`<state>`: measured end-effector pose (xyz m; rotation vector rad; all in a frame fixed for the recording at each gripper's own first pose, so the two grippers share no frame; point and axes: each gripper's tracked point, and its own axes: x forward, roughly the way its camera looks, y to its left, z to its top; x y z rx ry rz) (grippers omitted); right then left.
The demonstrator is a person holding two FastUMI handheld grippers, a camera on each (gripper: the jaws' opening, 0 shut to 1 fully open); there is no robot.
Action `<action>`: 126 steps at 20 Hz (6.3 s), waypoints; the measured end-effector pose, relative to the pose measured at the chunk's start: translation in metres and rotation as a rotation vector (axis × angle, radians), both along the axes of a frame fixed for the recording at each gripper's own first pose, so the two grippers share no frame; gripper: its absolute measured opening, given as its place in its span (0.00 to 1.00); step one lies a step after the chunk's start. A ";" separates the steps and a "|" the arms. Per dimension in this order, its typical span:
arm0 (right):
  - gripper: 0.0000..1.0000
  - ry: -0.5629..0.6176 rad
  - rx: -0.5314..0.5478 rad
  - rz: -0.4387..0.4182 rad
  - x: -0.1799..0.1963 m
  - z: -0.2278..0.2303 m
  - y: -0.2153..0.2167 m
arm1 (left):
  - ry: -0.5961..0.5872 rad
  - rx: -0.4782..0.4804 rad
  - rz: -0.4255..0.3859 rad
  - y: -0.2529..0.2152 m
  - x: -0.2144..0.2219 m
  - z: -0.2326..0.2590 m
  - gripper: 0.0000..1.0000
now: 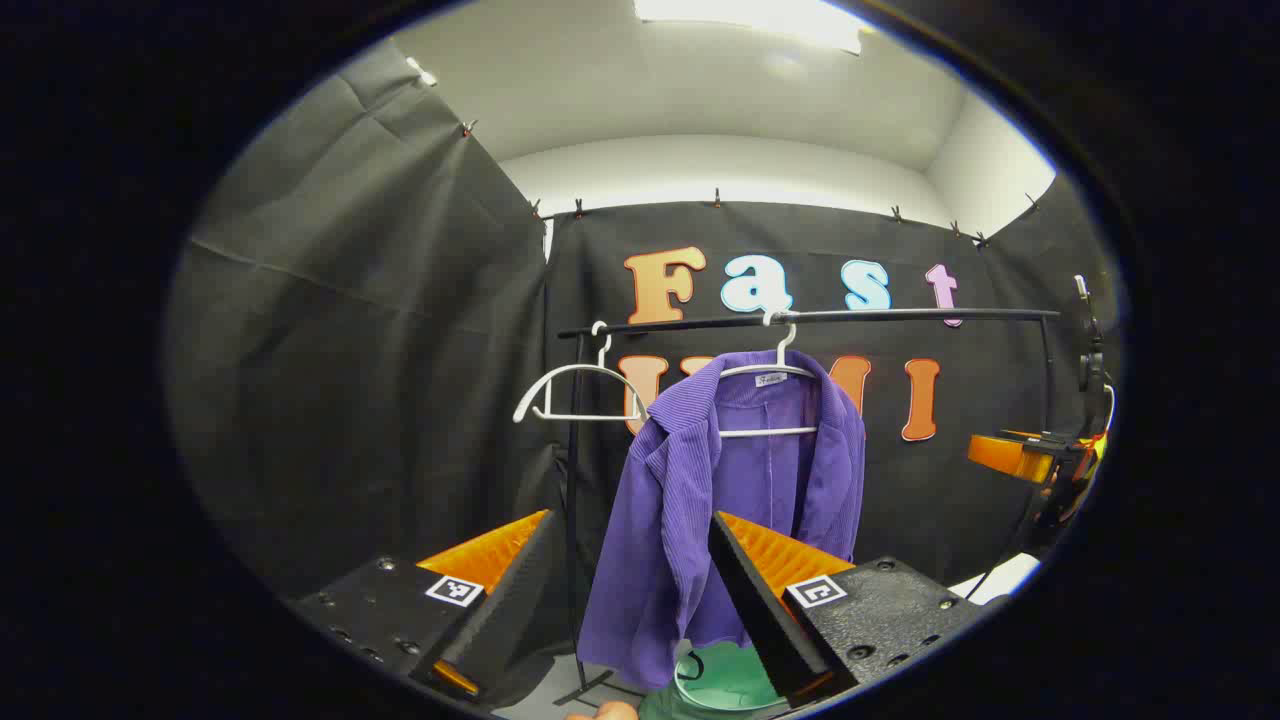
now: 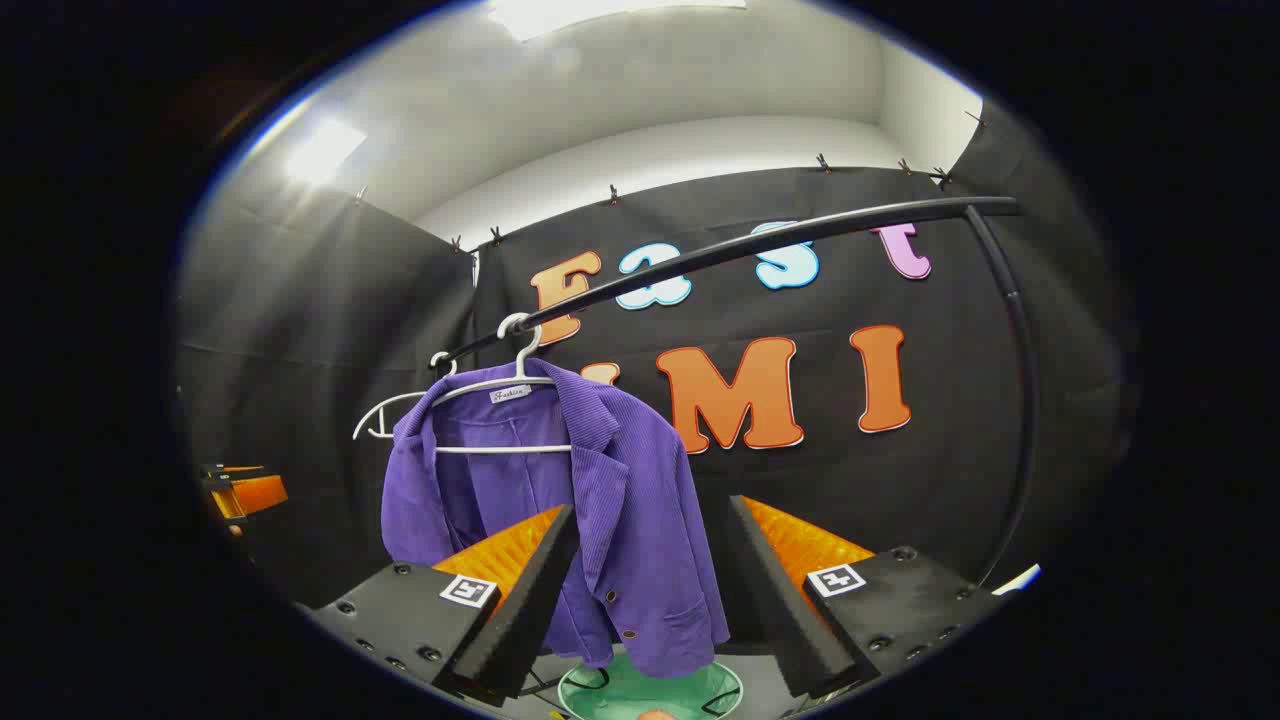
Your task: Grasp the clothes on the hanger with both hands and then place them into the laundry hamper below.
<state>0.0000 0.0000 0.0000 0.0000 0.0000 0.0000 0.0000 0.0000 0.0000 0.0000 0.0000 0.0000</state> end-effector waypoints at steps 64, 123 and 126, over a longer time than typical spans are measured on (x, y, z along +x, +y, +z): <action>0.10 0.224 0.105 0.233 0.209 -0.096 0.025 | 0.090 -0.110 -0.033 -0.023 0.168 -0.095 0.02; 0.10 0.451 0.506 0.122 0.224 -0.149 -0.088 | 0.121 -0.060 -0.022 0.041 0.179 -0.079 0.02; 0.10 0.444 0.481 0.141 0.199 -0.159 -0.072 | 0.135 -0.073 -0.086 0.000 0.169 -0.097 0.02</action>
